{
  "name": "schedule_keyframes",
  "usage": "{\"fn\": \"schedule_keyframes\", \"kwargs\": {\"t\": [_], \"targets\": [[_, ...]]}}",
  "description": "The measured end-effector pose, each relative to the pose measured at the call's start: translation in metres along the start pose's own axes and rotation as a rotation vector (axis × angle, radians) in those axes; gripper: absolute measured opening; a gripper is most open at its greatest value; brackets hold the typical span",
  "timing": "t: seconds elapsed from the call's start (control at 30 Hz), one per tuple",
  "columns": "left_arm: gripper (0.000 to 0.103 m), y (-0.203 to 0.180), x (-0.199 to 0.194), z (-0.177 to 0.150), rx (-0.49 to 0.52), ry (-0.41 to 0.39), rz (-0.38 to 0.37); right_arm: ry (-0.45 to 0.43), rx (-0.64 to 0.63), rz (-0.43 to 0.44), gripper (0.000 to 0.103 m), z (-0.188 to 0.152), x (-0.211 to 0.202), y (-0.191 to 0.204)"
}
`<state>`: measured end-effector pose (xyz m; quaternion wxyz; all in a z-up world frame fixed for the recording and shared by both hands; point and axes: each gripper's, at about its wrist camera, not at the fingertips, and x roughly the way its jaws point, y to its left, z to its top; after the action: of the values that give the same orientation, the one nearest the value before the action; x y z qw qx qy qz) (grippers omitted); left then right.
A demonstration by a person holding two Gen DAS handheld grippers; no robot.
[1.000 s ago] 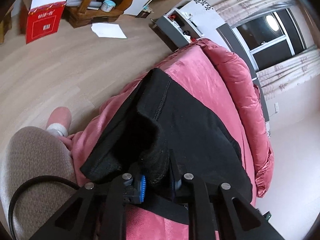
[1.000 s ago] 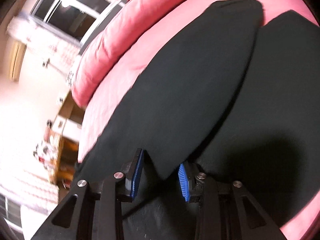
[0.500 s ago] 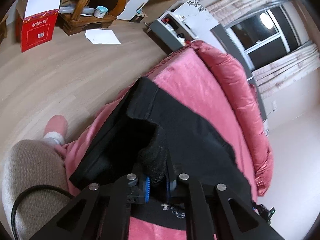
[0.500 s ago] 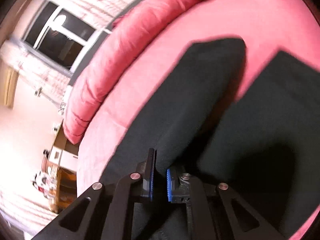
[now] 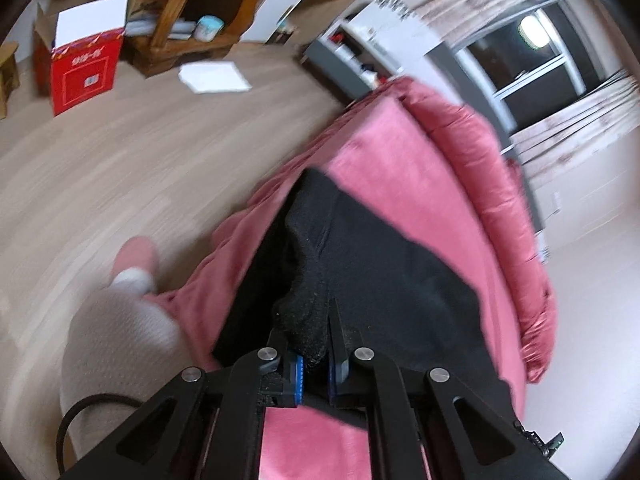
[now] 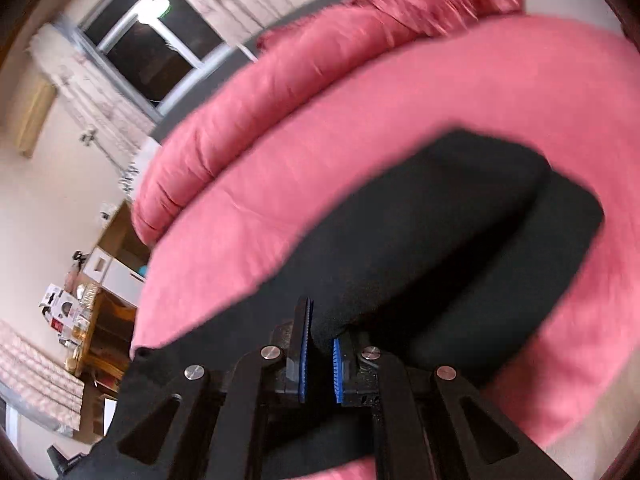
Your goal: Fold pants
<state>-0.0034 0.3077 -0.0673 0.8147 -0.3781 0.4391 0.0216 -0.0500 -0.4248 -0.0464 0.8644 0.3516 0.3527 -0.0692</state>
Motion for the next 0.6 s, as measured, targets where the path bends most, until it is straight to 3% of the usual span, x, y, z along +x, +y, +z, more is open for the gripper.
{"fn": "schedule_keyframes", "kwargs": {"t": [0.2,0.27,0.33,0.4,0.53,0.6], "targets": [[0.009,0.003,0.012,-0.003,0.034,0.014,0.078,0.066,0.14,-0.028,0.009,-0.032,0.026,-0.044],[0.019,0.0,0.012,-0.005,0.047,-0.005,0.103,0.065,0.145,-0.023,0.01,-0.03,0.03,-0.044],[0.022,0.001,0.008,-0.005,0.046,-0.027,0.121,0.068,0.128,-0.013,0.013,-0.03,0.033,-0.039],[0.025,0.003,-0.002,-0.004,0.029,-0.065,0.141,0.068,0.122,-0.009,0.017,-0.027,0.034,-0.035],[0.025,0.001,-0.031,0.003,-0.016,-0.208,0.179,0.022,0.176,0.033,0.035,-0.022,0.025,-0.043],[0.026,-0.006,-0.046,0.006,-0.005,-0.281,0.186,-0.031,0.218,0.055,0.037,-0.014,0.017,-0.055]]}}
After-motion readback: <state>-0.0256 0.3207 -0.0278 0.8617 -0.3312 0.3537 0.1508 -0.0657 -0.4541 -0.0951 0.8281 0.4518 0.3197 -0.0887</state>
